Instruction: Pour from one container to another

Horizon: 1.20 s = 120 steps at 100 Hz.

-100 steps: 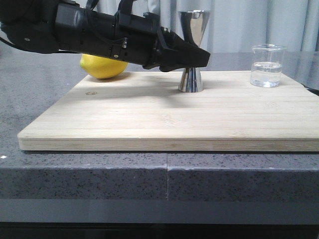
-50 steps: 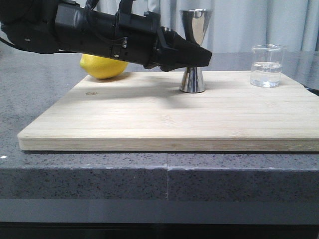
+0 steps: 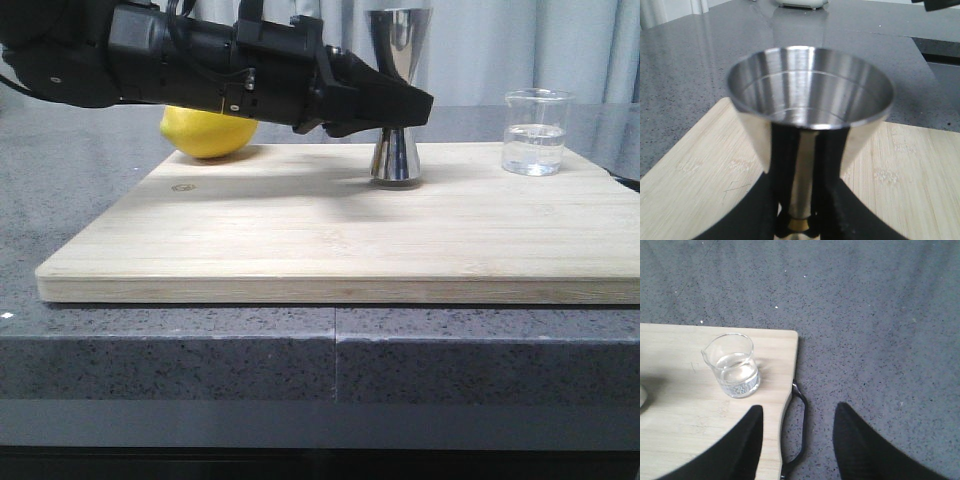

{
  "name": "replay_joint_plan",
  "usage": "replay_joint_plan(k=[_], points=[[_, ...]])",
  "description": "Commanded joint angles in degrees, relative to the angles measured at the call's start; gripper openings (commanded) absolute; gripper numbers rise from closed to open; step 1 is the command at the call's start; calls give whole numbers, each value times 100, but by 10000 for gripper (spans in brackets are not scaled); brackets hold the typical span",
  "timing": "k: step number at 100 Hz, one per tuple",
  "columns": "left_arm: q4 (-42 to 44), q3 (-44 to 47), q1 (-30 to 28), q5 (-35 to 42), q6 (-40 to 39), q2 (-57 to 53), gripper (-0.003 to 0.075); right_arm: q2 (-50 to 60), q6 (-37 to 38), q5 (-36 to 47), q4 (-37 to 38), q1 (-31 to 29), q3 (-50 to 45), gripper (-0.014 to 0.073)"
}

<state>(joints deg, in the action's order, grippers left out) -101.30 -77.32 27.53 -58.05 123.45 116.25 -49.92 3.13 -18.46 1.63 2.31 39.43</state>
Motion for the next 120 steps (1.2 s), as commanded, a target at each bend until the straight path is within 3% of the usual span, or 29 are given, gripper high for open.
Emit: replay_joint_plan(k=[1, 40, 70, 97, 120], points=[[-482, -197, 51, -439, -97, -411, -21, 45, -26, 779, 73, -17, -65, 297], [-482, -197, 40, -476, -376, -548, -21, 44, -26, 2246, 73, 15, -1048, 297], [-447, -197, 40, -577, -483, -548, -21, -34, -26, 3716, 434, 484, -1806, 298], [-370, -197, 40, -611, -483, -548, -21, -836, -26, 4576, 457, 524, -1908, 472], [-325, -197, 40, -646, -483, -548, -21, -1805, -26, 5945, 571, 534, -1908, 479]])
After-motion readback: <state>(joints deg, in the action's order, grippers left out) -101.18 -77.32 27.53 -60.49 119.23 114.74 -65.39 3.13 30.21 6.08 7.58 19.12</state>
